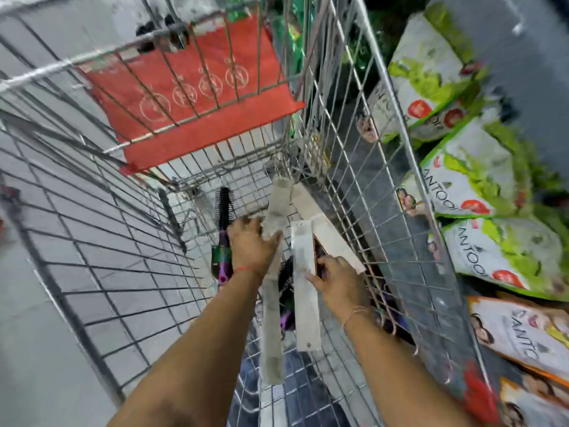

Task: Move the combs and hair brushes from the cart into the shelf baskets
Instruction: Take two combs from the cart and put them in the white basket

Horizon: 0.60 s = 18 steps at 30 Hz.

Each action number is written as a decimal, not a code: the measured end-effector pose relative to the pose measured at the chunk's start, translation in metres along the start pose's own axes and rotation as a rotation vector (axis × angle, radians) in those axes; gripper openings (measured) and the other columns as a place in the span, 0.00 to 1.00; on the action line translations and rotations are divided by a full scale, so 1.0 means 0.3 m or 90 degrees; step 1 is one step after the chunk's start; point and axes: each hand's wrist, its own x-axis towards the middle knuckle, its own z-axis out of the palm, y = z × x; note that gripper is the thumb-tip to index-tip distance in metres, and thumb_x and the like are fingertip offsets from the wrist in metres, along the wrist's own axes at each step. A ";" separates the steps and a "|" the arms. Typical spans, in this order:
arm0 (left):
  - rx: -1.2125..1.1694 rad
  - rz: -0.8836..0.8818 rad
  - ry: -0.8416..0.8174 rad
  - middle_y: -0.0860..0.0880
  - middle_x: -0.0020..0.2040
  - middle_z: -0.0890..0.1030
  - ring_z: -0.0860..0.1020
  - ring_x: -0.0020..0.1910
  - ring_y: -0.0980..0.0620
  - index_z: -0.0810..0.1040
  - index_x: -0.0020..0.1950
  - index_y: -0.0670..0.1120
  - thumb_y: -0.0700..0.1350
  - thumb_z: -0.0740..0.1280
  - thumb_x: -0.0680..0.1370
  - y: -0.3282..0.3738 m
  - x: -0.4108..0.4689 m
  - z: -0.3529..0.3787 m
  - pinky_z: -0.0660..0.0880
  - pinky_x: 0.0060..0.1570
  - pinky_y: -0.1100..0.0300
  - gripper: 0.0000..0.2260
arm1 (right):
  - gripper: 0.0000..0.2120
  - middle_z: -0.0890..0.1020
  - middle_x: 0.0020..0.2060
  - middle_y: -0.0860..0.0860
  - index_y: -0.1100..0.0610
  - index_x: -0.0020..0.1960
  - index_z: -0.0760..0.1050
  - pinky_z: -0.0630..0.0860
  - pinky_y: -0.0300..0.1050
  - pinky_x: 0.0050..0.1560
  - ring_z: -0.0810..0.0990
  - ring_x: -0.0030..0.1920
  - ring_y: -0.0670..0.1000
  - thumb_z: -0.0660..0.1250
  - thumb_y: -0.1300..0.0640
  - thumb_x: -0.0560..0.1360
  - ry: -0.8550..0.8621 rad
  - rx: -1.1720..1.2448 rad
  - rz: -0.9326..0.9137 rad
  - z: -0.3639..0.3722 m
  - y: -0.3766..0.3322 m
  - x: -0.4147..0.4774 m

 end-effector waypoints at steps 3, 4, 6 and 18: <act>0.175 0.112 -0.043 0.41 0.69 0.67 0.63 0.70 0.42 0.68 0.71 0.42 0.48 0.65 0.74 0.021 0.023 0.063 0.56 0.69 0.55 0.26 | 0.25 0.75 0.57 0.56 0.55 0.61 0.71 0.74 0.49 0.53 0.75 0.55 0.57 0.67 0.43 0.70 0.029 -0.101 -0.049 0.043 -0.009 0.004; 0.218 0.114 -0.059 0.40 0.70 0.66 0.62 0.71 0.42 0.66 0.71 0.41 0.49 0.64 0.74 0.026 0.025 0.079 0.54 0.70 0.54 0.27 | 0.24 0.74 0.57 0.57 0.57 0.61 0.70 0.73 0.49 0.54 0.74 0.55 0.58 0.65 0.44 0.71 0.047 -0.114 -0.054 0.064 -0.018 0.000; 0.298 0.121 -0.092 0.40 0.74 0.63 0.58 0.74 0.43 0.61 0.73 0.37 0.51 0.63 0.75 0.009 0.033 0.121 0.52 0.74 0.53 0.31 | 0.24 0.72 0.57 0.59 0.62 0.60 0.69 0.71 0.51 0.55 0.70 0.57 0.58 0.53 0.46 0.72 0.056 -0.142 -0.035 0.114 -0.036 0.001; -0.280 -0.236 -0.085 0.36 0.41 0.83 0.80 0.48 0.41 0.75 0.31 0.43 0.43 0.64 0.75 -0.019 0.087 -0.007 0.77 0.42 0.62 0.12 | 0.11 0.82 0.50 0.55 0.58 0.55 0.76 0.80 0.36 0.38 0.81 0.46 0.55 0.63 0.65 0.74 0.151 0.256 0.193 0.075 -0.023 -0.025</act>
